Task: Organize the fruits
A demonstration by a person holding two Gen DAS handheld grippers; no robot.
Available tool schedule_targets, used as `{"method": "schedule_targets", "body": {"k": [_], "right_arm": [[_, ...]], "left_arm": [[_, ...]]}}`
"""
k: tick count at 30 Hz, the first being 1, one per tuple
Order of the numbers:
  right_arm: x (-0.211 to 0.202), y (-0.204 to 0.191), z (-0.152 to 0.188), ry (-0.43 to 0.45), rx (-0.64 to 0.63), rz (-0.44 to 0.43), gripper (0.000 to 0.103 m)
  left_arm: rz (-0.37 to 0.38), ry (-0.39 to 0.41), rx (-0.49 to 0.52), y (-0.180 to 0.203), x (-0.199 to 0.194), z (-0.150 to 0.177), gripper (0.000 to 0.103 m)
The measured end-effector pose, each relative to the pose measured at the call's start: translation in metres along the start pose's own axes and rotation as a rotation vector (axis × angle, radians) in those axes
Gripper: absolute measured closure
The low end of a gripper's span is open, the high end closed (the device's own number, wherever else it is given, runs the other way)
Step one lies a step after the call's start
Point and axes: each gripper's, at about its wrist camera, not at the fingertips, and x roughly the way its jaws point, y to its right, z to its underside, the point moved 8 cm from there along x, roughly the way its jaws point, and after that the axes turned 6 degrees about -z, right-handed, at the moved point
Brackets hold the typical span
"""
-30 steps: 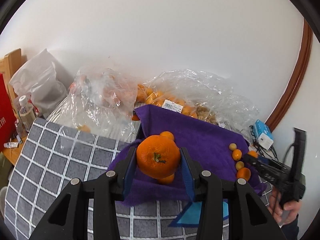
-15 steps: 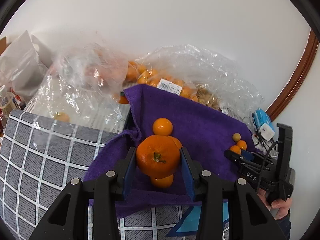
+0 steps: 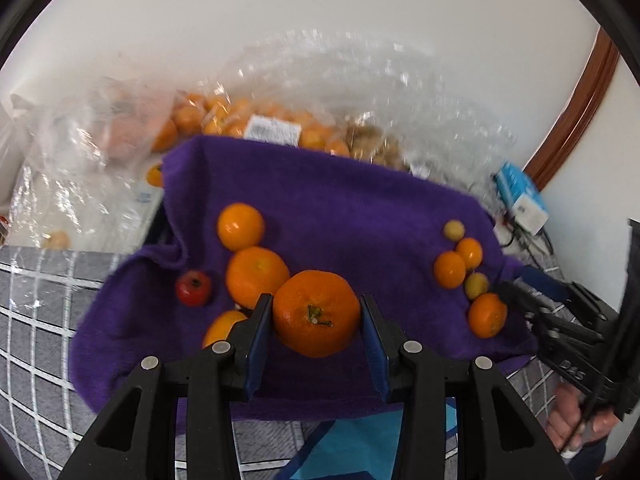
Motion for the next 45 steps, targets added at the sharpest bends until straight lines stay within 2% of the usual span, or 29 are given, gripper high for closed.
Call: {"method": "schedule_targets", "body": {"k": [3, 7, 13, 15, 17, 21, 27, 34, 38, 45], "right_arm": [[-0.003, 0.01, 0.009, 0.004, 0.028, 0.006, 0.046], [-0.002, 0.013, 0.013, 0.021, 0.048, -0.015, 0.046], [-0.008, 0.01, 0.011, 0.041, 0.053, -0.032, 0.046], [-0.013, 0.008, 0.01, 0.043, 0.046, -0.015, 0.046], [-0.02, 0.008, 0.011, 0.041, 0.048, -0.002, 0.046], [-0.039, 0.006, 0.012, 0.032, 0.079, 0.001, 0.046], [-0.088, 0.002, 0.019, 0.059, 0.127, 0.067, 0.046], [-0.145, -0.014, 0.044, 0.078, 0.147, 0.081, 0.046], [-0.181, -0.022, 0.062, 0.126, 0.155, 0.089, 0.021], [-0.237, -0.039, 0.087, 0.191, 0.121, 0.128, 0.005]], "left_arm": [[-0.052, -0.023, 0.003, 0.001, 0.01, 0.005, 0.063], [-0.102, -0.016, 0.024, 0.003, 0.013, 0.008, 0.063], [-0.097, -0.071, 0.035, 0.007, 0.023, 0.017, 0.062], [-0.096, -0.067, 0.045, 0.009, 0.018, 0.019, 0.056], [-0.079, -0.038, 0.061, 0.012, 0.004, 0.02, 0.044], [-0.099, 0.017, 0.056, 0.007, -0.03, 0.022, 0.043], [-0.09, 0.077, 0.014, -0.004, -0.086, 0.038, 0.037], [-0.109, 0.156, 0.02, -0.002, -0.148, 0.063, 0.022], [-0.118, 0.189, 0.038, 0.008, -0.177, 0.08, 0.015], [-0.133, 0.241, 0.075, 0.023, -0.214, 0.107, 0.012]]}}
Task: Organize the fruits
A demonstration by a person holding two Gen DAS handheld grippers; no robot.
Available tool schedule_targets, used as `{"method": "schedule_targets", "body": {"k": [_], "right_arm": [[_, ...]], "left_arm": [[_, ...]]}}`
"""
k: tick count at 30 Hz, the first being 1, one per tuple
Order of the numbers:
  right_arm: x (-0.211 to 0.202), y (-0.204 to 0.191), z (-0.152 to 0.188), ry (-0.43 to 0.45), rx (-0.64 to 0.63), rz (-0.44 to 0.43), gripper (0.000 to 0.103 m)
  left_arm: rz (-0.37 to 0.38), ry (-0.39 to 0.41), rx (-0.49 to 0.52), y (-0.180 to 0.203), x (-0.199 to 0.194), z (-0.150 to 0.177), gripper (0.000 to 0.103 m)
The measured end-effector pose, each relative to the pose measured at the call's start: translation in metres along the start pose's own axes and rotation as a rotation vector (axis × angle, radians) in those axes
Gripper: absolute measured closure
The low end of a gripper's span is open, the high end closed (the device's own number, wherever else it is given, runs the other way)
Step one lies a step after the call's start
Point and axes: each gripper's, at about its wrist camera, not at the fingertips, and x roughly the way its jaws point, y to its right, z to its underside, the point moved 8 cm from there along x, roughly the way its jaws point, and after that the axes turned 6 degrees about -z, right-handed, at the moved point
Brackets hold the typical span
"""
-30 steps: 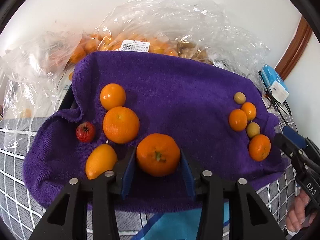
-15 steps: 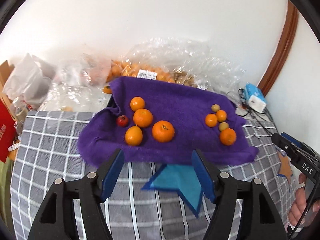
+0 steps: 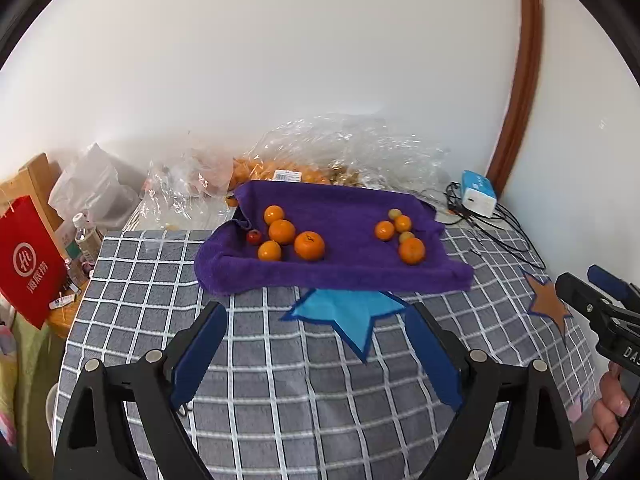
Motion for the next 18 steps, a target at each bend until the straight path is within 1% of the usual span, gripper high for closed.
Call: {"method": "schedule_targets", "body": {"k": [4, 8, 12, 18], "right_arm": [[-0.026, -0.005, 0.008, 0.03, -0.017, 0.011, 0.001], [-0.041, -0.006, 0.012, 0.043, -0.017, 0.014, 0.001], [-0.047, -0.005, 0.014, 0.048, -0.003, 0.004, 0.001], [-0.046, 0.0, 0.019, 0.038, 0.007, 0.015, 0.001]], "left_arm": [[-0.012, 0.02, 0.01, 0.003, -0.019, 0.009, 0.012], [-0.006, 0.035, 0.009, 0.007, -0.035, 0.013, 0.012], [-0.019, 0.054, 0.012, 0.007, -0.043, 0.011, 0.011], [-0.023, 0.055, 0.008, 0.007, -0.045, 0.012, 0.011]]}}
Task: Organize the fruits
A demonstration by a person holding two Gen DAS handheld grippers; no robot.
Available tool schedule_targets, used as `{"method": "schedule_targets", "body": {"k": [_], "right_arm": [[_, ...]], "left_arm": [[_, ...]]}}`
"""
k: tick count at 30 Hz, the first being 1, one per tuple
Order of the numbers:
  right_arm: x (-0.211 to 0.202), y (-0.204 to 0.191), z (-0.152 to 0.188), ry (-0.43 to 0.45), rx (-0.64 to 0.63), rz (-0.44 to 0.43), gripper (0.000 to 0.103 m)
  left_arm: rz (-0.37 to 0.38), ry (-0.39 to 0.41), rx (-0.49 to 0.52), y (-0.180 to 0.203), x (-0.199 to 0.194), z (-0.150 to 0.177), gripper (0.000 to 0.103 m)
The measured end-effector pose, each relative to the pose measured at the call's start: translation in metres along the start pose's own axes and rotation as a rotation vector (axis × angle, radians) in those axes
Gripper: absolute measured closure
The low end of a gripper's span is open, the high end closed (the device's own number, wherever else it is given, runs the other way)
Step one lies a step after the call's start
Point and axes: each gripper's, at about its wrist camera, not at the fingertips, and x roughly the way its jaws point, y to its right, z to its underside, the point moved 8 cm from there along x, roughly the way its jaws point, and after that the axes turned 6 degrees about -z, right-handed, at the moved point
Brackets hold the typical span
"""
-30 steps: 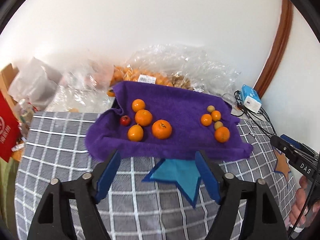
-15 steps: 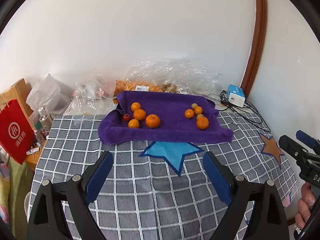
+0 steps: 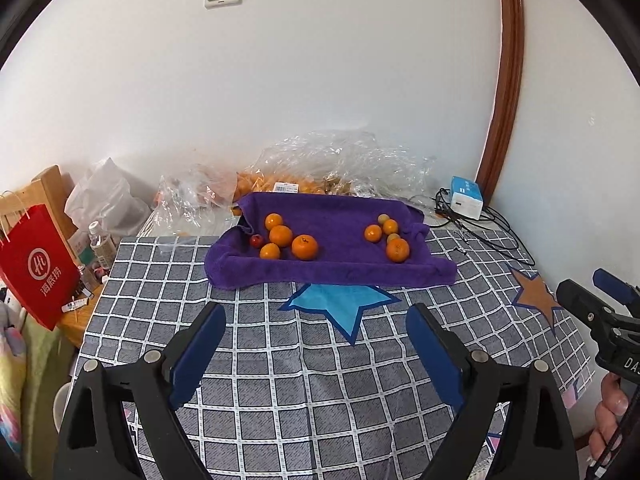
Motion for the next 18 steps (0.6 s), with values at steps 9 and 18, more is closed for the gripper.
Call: {"method": "schedule_targets", "body": {"k": [9, 18], "right_arm": [[0.0047, 0.0088, 0.0053, -0.011, 0.017, 0.005, 0.001], [0.0059, 0.01, 0.0068, -0.016, 0.015, 0.007, 0.001]], "left_arm": [[0.006, -0.012, 0.004, 0.0032, 0.0056, 0.0024, 0.011], [0.011, -0.011, 0.008, 0.0045, 0.0062, 0.0024, 0.011]]}}
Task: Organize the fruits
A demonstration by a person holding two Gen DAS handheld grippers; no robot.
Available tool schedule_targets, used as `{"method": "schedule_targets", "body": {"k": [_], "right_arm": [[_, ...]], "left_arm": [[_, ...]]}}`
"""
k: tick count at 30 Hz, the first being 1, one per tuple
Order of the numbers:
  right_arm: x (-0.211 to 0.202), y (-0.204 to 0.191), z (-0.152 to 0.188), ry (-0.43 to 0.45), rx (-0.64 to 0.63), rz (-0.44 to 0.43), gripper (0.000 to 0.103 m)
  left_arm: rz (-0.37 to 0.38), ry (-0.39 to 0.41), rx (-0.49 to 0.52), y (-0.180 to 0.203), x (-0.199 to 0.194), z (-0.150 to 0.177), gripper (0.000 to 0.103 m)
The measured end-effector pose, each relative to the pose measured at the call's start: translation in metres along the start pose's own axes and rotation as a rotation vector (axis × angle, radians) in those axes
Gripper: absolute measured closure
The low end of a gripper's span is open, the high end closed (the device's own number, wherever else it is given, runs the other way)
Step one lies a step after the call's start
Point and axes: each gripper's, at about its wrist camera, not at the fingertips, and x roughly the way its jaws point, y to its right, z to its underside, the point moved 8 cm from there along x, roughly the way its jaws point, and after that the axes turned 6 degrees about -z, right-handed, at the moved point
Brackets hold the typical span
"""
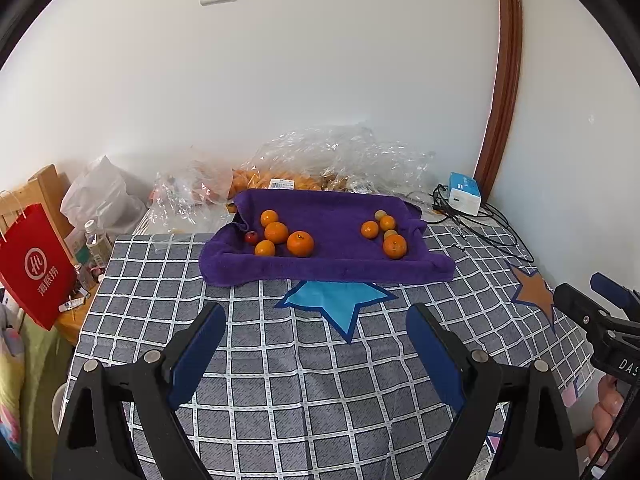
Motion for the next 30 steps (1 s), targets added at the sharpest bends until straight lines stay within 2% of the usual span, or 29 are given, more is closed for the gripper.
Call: {"method": "schedule_targets", "body": {"k": [4, 30], "right_arm": [[0.0003, -0.0015, 0.0003, -0.002, 0.007, -0.019, 0.001], [-0.0001, -0.0014, -0.0011, -0.004, -0.006, -0.001, 0.001]], "left_arm": [[0.006, -0.002, 0.002, 0.001, 0.0002, 0.0007, 0.011], [0.01, 0.005, 0.003, 0.0021, -0.0034, -0.0013, 0.011]]}}
